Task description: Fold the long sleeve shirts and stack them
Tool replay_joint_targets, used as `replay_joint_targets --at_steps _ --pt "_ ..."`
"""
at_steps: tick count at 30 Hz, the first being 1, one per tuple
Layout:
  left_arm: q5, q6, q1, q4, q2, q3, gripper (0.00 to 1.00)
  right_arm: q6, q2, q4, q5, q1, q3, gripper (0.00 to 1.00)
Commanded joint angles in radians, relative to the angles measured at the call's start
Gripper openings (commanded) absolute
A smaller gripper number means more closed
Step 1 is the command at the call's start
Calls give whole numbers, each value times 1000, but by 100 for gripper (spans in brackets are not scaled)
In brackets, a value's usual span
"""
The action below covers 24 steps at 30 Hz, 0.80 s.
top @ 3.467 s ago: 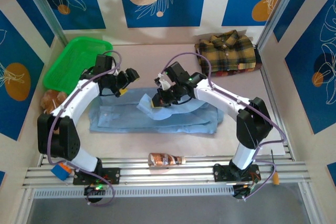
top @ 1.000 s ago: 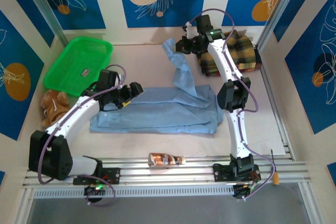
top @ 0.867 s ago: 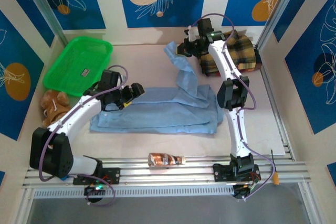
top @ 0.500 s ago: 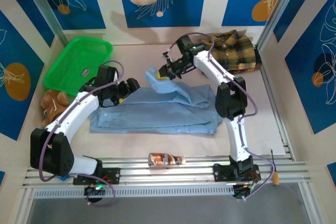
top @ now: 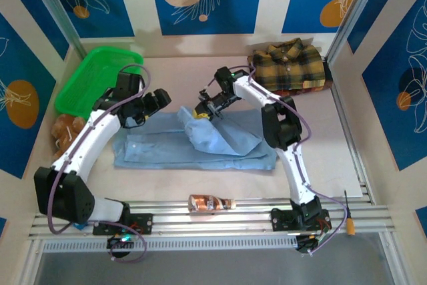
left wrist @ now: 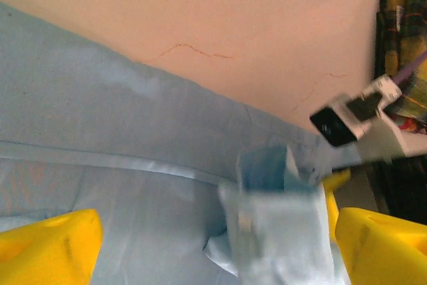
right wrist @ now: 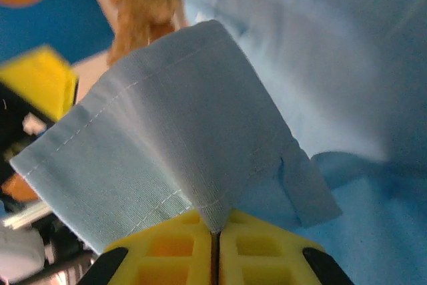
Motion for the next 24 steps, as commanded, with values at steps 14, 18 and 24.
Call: replay_joint_targets --at_steps 14,18,24 --pt "-7 183 -114 -45 353 249 90 32 -33 -79 551 -233 281 81" --pt "-11 343 -128 -151 493 403 90 -17 -221 -76 698 -251 64 84" --pt "59 526 -141 -251 705 623 80 -59 -509 0 703 -225 -291 93"
